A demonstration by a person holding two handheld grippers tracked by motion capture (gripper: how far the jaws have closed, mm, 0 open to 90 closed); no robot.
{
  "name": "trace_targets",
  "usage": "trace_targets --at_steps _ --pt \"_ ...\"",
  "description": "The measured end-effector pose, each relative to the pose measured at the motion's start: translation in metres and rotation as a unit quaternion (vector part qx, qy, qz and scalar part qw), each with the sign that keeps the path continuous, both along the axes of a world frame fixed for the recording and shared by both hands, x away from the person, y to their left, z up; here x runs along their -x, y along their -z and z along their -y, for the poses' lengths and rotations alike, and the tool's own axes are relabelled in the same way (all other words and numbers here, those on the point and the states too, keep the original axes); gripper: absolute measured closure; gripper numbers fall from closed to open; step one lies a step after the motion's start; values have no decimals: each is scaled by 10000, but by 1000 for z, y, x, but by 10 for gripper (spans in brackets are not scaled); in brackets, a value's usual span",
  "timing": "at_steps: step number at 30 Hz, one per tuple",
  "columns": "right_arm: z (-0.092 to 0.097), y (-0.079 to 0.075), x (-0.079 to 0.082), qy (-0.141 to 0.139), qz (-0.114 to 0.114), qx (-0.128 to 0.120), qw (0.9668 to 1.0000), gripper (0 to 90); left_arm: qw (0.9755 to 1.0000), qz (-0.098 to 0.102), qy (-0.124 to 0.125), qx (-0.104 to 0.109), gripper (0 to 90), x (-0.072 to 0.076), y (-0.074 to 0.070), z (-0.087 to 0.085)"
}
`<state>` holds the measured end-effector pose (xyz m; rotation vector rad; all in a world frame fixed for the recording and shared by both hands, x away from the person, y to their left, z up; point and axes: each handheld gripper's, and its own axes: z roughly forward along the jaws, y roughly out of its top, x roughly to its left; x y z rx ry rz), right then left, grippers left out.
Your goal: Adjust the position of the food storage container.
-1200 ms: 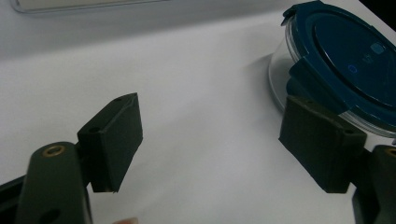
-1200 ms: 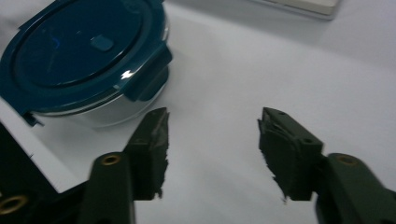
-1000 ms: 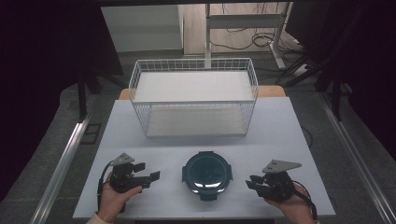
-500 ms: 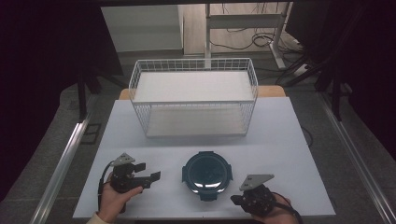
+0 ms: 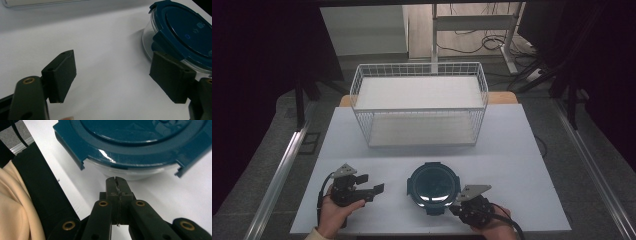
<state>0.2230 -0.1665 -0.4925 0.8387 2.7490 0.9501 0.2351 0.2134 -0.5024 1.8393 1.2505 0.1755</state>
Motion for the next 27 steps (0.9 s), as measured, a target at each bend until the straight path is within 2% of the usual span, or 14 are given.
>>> trace_targets --at_steps 2,7,11,17,23,27 --pt "-2 1 -1 -32 19 5 10000 899 10000 0 1 -1 209 0 0 0" --pt "-9 7 -2 -91 -90 119 9998 900 10000 6 -9 3 209 0 0 -1" --pt "-13 11 -4 -78 -197 103 9997 900 10000 15 -7 1 209 0 -1 0" --pt "-16 11 -8 -42 -149 60 9999 900 10000 12 -24 -1 209 -1 -1 -1" --pt "-21 12 -13 -136 -105 0 9999 900 10000 14 -42 3 209 -1 -1 -1" --pt "-26 12 -16 -64 -134 -18 9999 900 10000 28 -74 5 209 -1 -1 -1"
